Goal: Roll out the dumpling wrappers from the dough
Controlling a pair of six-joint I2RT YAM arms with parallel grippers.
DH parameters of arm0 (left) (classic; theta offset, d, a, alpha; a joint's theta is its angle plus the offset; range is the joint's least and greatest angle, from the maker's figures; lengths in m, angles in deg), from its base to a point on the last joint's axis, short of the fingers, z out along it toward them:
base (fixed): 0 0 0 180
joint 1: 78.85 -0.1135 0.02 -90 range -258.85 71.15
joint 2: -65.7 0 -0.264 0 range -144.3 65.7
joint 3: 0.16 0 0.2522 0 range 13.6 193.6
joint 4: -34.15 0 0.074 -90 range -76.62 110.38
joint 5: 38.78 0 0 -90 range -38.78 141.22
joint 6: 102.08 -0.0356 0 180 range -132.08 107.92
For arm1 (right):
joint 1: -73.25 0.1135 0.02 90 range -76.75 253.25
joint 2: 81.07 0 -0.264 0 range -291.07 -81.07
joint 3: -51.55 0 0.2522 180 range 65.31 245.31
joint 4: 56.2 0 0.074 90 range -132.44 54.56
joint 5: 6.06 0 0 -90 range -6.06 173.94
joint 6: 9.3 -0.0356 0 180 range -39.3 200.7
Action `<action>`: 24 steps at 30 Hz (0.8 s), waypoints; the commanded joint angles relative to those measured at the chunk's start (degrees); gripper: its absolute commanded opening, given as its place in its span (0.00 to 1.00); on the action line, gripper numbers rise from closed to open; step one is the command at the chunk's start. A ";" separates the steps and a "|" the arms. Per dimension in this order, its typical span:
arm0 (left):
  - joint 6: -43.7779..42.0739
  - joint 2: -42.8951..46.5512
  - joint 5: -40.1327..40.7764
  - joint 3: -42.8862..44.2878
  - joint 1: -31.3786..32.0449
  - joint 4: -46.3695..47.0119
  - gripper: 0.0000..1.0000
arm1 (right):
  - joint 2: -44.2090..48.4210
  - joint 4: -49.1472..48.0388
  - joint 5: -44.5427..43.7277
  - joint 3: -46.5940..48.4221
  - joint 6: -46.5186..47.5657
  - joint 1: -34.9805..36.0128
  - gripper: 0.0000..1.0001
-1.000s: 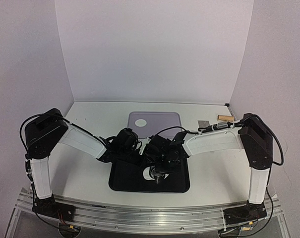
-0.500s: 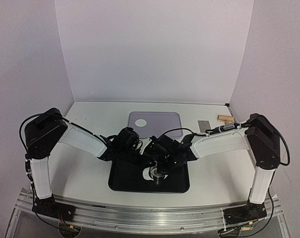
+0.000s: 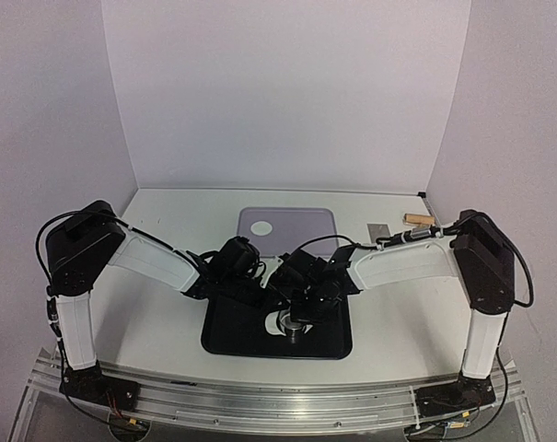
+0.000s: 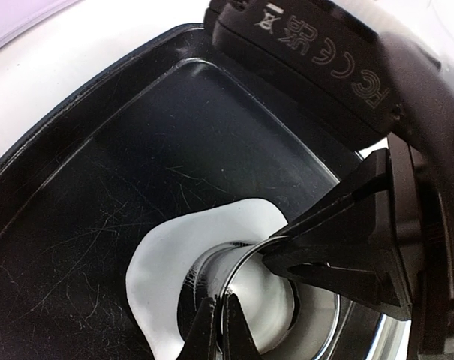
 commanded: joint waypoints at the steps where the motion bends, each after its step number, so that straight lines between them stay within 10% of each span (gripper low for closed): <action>1: -3.84 -5.65 2.10 -4.64 1.19 -20.64 0.00 | -3.24 8.67 -5.31 1.29 2.57 -1.05 0.00; 24: -6.14 -4.84 5.19 -2.92 2.70 -20.74 0.00 | -1.87 9.13 -6.35 8.63 5.24 -1.01 0.21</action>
